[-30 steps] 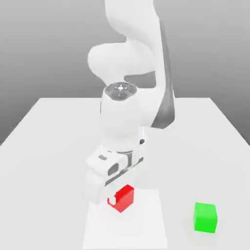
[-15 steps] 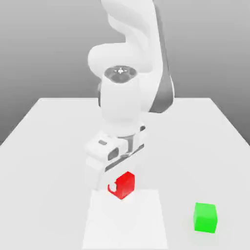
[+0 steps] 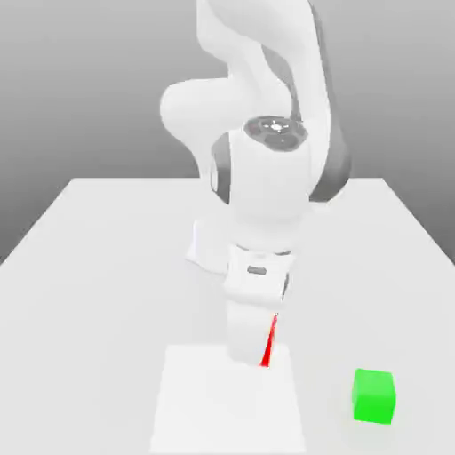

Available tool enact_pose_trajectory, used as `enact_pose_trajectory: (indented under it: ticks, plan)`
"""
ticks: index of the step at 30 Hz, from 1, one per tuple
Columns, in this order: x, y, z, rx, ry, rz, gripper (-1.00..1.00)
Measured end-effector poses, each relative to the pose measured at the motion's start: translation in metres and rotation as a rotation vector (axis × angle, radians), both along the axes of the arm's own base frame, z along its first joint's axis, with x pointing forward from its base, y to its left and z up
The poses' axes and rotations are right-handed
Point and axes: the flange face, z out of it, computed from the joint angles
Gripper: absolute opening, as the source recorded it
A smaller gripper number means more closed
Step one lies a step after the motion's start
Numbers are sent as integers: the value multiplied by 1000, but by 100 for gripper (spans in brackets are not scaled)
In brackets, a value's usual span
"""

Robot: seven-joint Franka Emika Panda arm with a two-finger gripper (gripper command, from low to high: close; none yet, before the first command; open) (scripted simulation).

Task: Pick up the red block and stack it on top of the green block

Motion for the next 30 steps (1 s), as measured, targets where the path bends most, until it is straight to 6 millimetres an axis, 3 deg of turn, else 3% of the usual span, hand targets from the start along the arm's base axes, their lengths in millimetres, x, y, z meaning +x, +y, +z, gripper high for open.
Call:
enact_pose_trajectory:
  ticks: [12, 23, 30]
  plan:
    - [12, 71, 12, 16, 15, 503, -100]
    - [8, 148, 21, 52, 6, 974, -100]
    - [10, 152, -24, 54, -1, 1004, -100]
